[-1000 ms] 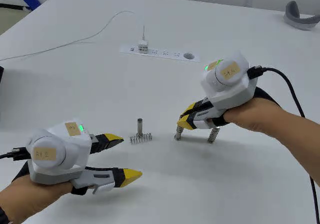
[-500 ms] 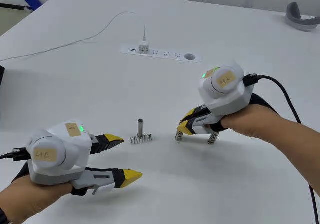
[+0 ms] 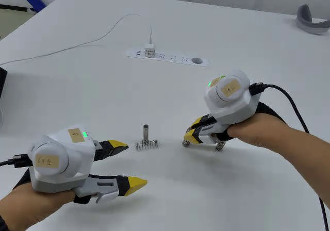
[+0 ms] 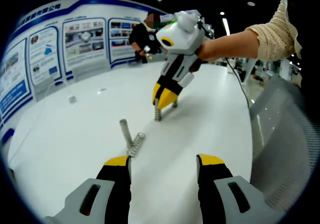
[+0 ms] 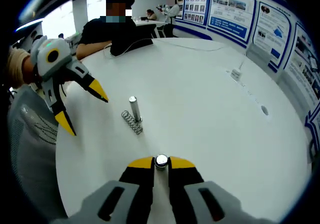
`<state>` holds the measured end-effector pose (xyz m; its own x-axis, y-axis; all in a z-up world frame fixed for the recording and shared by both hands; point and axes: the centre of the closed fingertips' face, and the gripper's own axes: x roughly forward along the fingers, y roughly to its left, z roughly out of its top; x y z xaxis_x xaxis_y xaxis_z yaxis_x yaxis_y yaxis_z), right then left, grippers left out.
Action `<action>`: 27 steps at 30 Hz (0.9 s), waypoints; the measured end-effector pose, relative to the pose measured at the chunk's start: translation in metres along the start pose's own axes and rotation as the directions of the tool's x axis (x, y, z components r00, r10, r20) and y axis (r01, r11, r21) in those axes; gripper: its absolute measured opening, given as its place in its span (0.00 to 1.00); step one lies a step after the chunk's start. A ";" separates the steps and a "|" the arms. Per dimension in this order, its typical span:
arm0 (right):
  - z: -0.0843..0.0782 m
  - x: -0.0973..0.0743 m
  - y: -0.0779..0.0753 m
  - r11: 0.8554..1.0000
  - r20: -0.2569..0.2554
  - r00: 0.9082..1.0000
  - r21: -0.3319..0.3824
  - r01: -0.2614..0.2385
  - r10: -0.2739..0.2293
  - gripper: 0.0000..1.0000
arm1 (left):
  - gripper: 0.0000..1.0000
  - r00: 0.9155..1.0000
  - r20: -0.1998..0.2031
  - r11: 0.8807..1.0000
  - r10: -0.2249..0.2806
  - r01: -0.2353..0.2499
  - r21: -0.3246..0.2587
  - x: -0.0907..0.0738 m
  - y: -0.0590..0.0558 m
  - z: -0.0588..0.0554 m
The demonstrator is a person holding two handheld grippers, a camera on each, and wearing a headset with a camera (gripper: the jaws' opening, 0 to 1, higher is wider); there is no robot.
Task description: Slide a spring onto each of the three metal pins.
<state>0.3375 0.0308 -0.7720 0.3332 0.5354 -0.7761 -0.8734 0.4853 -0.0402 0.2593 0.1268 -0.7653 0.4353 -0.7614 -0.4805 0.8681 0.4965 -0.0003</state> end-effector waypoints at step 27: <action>-0.012 -0.006 0.003 1.000 -0.002 1.000 0.012 0.011 -0.011 0.17 | 0.53 1.000 0.002 1.000 0.009 -0.009 -0.005 0.001 0.003 0.000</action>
<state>0.3279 0.0204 -0.7749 0.3420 0.5291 -0.7766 -0.8654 0.4995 -0.0408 0.2621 0.1279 -0.7659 0.4438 -0.7577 -0.4784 0.8628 0.5056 -0.0004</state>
